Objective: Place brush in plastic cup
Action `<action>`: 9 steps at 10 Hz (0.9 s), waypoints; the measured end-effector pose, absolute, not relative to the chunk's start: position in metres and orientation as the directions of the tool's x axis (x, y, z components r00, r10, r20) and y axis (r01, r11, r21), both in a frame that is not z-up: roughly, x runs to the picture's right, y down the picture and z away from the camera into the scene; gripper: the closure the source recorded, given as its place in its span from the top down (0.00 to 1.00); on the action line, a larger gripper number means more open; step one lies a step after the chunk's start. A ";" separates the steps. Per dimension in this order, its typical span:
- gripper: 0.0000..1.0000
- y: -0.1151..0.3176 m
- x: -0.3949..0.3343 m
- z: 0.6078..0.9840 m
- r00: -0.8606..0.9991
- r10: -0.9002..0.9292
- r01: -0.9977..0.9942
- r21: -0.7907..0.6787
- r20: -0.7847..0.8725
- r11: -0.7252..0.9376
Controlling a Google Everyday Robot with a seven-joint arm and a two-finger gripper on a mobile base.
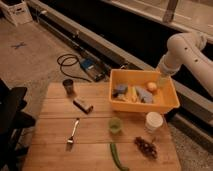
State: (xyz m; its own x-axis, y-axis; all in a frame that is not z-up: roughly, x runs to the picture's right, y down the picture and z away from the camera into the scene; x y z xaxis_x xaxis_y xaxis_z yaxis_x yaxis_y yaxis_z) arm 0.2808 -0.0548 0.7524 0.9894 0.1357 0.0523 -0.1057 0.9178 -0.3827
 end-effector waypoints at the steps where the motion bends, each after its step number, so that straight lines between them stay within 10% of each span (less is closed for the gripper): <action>1: 0.65 -0.052 0.269 0.755 0.986 0.139 -0.096 -0.374 0.089 0.922; 9: 0.65 -0.037 0.233 0.758 0.984 0.102 -0.047 -0.344 0.144 0.938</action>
State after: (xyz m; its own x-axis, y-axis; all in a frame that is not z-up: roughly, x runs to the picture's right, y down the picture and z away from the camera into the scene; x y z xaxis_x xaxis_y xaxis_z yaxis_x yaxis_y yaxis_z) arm 0.2326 -0.0369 0.7576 0.9843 0.1022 0.1437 -0.0472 0.9378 -0.3438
